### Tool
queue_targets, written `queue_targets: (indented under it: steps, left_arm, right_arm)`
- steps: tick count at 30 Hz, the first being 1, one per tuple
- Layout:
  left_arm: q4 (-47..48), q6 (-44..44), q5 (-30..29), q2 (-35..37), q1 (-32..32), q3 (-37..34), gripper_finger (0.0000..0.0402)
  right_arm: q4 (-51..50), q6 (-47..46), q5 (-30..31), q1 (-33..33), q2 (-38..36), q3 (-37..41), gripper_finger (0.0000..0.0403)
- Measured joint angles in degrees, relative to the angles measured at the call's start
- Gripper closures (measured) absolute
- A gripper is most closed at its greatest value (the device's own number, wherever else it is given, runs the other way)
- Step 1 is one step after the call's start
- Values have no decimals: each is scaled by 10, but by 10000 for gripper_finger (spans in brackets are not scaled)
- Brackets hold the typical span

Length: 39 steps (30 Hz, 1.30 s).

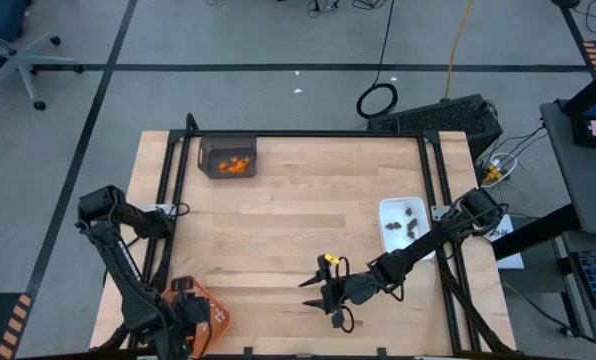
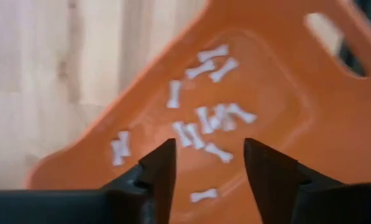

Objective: Sort Halloween decoration
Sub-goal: Put the white bone toy into the orange bin, then return to Home Position

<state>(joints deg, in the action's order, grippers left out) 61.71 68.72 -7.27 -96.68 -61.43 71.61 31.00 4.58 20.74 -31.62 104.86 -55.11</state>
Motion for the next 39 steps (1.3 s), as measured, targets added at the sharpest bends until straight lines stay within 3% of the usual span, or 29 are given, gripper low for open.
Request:
queue_targets:
  steps: [5,9,16,20,25,29,35,39]
  left_arm:
    - [29,0,-6,0,12,2,195]
    - [69,-11,-97,2,32,16,200]
    - [32,-212,-301,59,76,17,256]
    - [-27,-335,-350,114,125,13,302]
    - [-196,-560,-352,181,195,-20,362]
    - [-342,-698,-312,233,243,-67,397]
    - [-554,-787,-225,307,315,-199,392]
    - [-620,-801,-195,351,357,-284,391]
  right_arm:
    - [8,-15,28,0,-3,0,203]
    - [-12,13,49,-1,-35,0,203]
    - [-179,72,48,-1,-160,0,231]
    - [-202,118,46,4,-231,32,277]
    - [-206,131,26,29,-328,112,343]
    - [-193,118,-6,55,-406,172,392]
    - [-189,93,-15,79,-511,254,391]
    - [-187,95,-16,92,-562,313,397]
